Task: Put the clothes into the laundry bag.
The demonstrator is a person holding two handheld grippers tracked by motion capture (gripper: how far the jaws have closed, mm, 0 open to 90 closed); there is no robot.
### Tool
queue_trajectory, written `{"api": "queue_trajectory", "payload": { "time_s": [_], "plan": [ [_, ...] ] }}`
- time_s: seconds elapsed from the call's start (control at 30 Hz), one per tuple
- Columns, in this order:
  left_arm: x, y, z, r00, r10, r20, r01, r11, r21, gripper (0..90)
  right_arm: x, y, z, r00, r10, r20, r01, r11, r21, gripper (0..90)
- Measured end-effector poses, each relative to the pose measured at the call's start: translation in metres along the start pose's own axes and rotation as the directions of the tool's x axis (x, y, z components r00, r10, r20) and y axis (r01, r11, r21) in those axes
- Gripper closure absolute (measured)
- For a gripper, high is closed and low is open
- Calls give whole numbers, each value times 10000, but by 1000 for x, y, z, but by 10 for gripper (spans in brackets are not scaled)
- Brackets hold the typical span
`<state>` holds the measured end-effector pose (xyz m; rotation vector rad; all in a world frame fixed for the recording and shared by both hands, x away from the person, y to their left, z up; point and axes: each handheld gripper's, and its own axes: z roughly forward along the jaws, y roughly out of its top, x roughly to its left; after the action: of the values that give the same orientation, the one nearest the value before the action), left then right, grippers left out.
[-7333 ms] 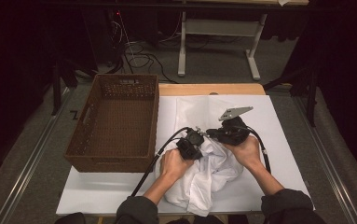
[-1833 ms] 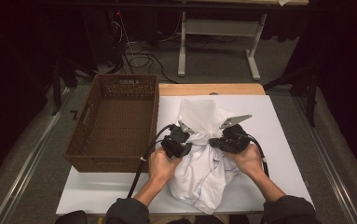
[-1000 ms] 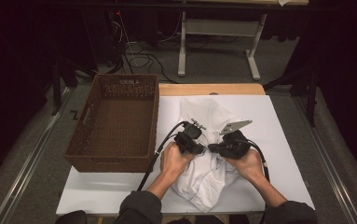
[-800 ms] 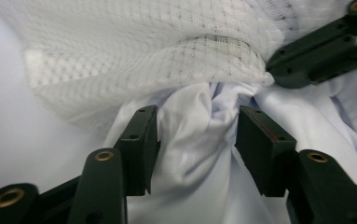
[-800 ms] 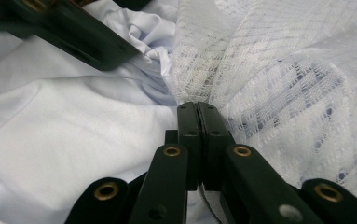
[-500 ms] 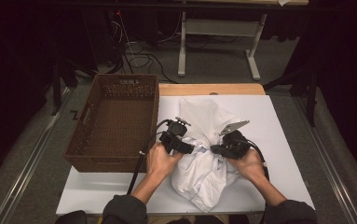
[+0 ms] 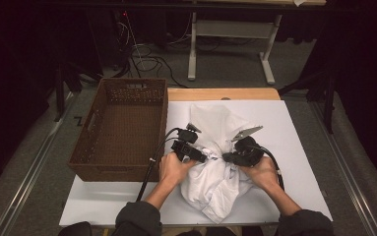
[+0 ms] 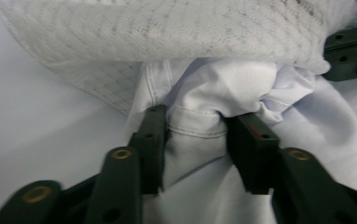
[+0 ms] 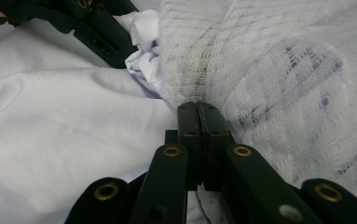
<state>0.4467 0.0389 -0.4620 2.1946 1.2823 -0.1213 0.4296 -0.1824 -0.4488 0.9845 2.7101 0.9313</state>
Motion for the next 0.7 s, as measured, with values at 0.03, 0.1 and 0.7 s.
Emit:
{"api": "queue_trajectory", "payload": {
  "time_s": [0.03, 0.1, 0.7],
  "plan": [
    [0, 0, -1, 10000, 41, -17, -41, 10000, -73, 693, 1, 1, 0, 10000, 82, 11, -82, 9999, 74, 900],
    [-1, -1, -5, 9999, 142, -8, -142, 9994, -310, 762, 2, 2, 2, 9999, -115, 24, 115, 9999, 29, 900],
    [-31, -8, -97, 9858, 1483, -789, -1596, 9735, -1637, 855, 45, 46, -15, 9909, -957, -951, 858, 9910, -1028, 900]
  ]
}}
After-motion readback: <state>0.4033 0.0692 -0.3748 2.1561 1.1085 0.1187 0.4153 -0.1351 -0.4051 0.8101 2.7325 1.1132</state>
